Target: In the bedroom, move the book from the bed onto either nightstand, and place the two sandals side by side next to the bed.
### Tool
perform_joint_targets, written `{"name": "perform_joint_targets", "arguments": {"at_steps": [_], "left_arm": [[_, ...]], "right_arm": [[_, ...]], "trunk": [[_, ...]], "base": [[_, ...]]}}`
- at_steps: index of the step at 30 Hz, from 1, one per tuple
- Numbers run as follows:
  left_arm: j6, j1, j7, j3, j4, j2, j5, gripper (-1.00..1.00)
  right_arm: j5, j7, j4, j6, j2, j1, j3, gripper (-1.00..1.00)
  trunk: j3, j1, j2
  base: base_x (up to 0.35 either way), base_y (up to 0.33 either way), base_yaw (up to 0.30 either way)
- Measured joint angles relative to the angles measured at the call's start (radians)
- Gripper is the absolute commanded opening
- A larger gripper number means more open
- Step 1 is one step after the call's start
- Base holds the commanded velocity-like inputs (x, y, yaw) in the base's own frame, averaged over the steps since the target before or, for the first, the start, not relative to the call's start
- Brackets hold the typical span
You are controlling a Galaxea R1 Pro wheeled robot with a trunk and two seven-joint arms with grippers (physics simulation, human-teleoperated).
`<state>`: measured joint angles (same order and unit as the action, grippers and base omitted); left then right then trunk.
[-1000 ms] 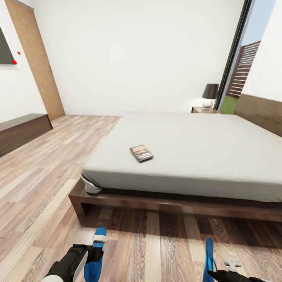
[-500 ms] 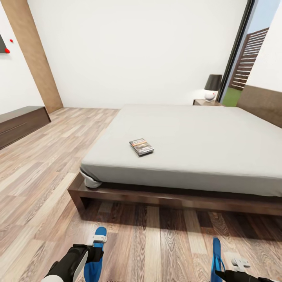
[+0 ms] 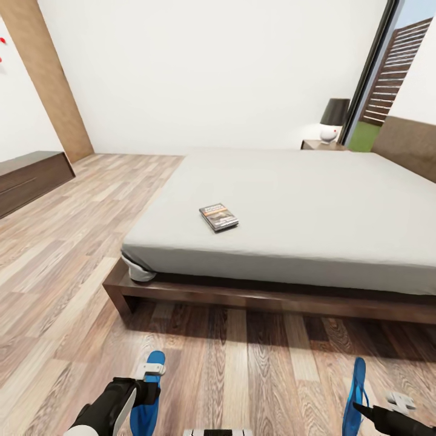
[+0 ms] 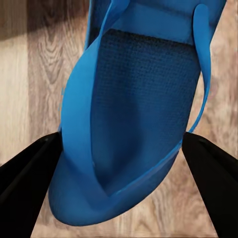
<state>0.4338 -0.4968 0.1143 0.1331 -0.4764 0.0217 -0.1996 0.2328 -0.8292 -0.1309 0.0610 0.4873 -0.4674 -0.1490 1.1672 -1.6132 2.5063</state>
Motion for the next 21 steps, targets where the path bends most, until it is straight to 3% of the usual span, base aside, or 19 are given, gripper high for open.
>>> {"name": "perform_joint_targets", "arguments": {"at_steps": [5, 11, 21], "left_arm": [[0.0, 0.0, 0.0, 0.0, 0.0, 0.0, 0.0, -1.0], [-0.001, 0.0, 0.0, 0.0, 0.0, -0.001, 0.0, -1.0], [-0.002, 0.0, 0.0, 0.0, 0.0, -0.003, 0.0, -1.0]], "right_arm": [[0.004, -0.008, 0.0, 0.0, 0.013, 0.0, 0.0, -1.0], [0.007, -0.112, 0.0, 0.0, 0.014, 0.0, 0.001, -1.0], [0.007, -0.125, 0.0, 0.0, 0.013, 0.0, 0.003, -1.0]], "trunk": [[0.019, -0.002, 0.001], [0.043, -0.005, 0.003], [0.081, -0.009, 0.005]], "base": [[0.0, 0.0, 0.0], [0.0, 0.0, 0.0], [0.0, 0.0, 0.0]]}}
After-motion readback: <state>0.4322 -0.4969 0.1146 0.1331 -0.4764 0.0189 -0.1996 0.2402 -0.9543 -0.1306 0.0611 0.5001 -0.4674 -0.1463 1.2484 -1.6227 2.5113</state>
